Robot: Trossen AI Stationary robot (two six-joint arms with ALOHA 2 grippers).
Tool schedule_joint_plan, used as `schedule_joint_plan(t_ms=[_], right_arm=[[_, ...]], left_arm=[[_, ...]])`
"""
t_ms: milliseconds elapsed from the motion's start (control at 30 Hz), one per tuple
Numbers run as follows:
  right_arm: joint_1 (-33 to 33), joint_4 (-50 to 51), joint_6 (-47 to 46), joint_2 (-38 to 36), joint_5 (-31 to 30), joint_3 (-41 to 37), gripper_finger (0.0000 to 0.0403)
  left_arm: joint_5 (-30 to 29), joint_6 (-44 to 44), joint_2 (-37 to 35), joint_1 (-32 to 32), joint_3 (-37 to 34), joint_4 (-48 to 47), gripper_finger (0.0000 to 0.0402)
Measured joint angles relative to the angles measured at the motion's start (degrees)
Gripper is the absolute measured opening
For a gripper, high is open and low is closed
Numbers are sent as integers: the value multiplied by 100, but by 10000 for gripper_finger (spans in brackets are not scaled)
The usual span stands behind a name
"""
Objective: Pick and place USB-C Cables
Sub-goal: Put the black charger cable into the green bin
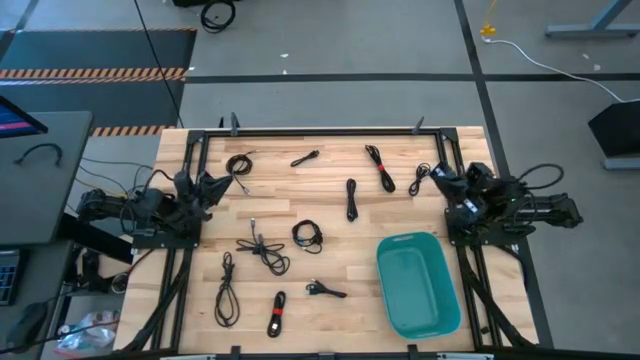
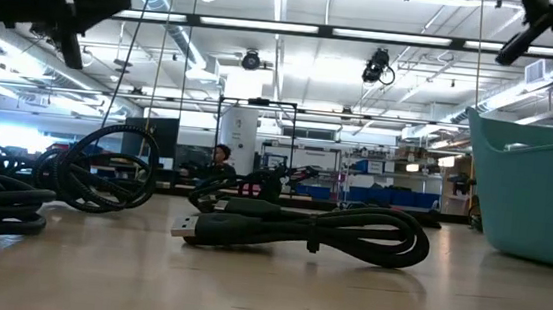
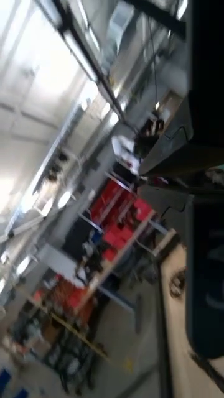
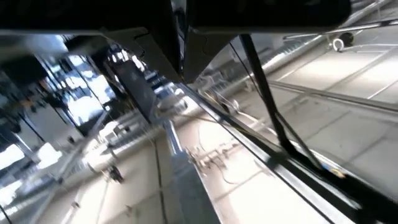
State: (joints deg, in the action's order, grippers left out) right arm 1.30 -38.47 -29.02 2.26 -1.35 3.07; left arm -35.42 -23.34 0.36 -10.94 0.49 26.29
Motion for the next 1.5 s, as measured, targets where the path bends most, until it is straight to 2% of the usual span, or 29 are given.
schedule_joint_plan(t_ms=[200,400,567,700,833,967,1067,1300,1500], right_arm=[[0,964,488,383,11,944,25],[0,1662,895,1048,235,2009,25],[0,2674,1225,1496,222,2900,25],[0,4055,1175,1764,-363,3577,25],[0,5677,722,2044,-1406,4215,25],[2,7569,-179,2419,-2396,4799,26],[2,8671,-930,2731,-2810,5085,35],[110,9776,-2075,3439,-2899,5224,83],[492,10483,-2786,3947,-2578,5224,125]], left_arm=[[465,670,114,-2,442,120,40],[1306,1633,935,-4,1408,-57,40],[1390,2038,2016,-4,2692,-1348,40],[1392,2163,2808,-4,3757,-2418,40],[1391,2179,3423,-2,4734,-3316,40],[1374,2386,3879,0,5496,-4080,40],[1358,2534,4131,0,5888,-4388,40],[1299,2743,4384,4,6124,-4527,41],[1224,2604,4442,158,6127,-4596,41]])
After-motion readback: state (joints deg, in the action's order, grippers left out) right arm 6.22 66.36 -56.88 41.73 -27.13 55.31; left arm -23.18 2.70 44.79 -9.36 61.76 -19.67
